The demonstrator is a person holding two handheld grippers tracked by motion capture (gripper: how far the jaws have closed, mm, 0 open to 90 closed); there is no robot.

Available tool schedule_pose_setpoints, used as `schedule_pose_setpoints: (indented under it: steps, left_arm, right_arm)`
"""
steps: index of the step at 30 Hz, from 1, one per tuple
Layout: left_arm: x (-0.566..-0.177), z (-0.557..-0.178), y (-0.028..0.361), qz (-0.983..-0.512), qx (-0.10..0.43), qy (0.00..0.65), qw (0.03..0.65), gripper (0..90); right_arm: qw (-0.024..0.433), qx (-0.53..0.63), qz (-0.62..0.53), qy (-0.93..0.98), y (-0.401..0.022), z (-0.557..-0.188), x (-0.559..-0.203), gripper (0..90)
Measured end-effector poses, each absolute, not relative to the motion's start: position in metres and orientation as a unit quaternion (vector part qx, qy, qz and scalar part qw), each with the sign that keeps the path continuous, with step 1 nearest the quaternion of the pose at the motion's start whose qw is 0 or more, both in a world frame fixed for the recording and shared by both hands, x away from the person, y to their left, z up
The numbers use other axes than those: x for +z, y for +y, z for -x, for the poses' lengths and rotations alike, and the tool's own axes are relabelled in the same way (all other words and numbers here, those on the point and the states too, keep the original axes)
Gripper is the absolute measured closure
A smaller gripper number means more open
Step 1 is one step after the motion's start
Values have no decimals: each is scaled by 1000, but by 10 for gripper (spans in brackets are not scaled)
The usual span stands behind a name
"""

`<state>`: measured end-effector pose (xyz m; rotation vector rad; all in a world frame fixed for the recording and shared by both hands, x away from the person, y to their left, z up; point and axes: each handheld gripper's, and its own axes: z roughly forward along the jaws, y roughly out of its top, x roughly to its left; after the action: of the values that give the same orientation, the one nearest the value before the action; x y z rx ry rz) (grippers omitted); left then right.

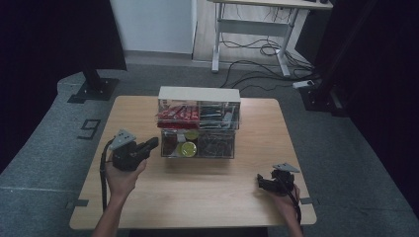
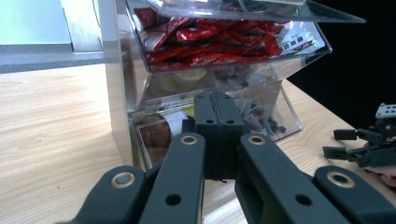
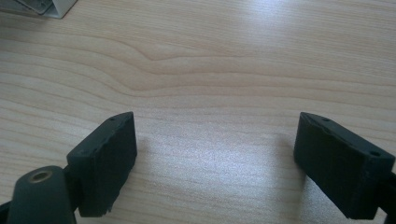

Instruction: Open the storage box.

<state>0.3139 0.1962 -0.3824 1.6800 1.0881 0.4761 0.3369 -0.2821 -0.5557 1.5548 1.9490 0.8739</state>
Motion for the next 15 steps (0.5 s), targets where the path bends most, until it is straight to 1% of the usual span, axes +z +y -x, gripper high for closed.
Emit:
schedule_pose_setpoints:
  steps: [15]
  left_arm:
    - [-366,-330,184,-703,194,446,519,900]
  right_arm:
    - [247,320,-570,715,-282,-337,-556,133]
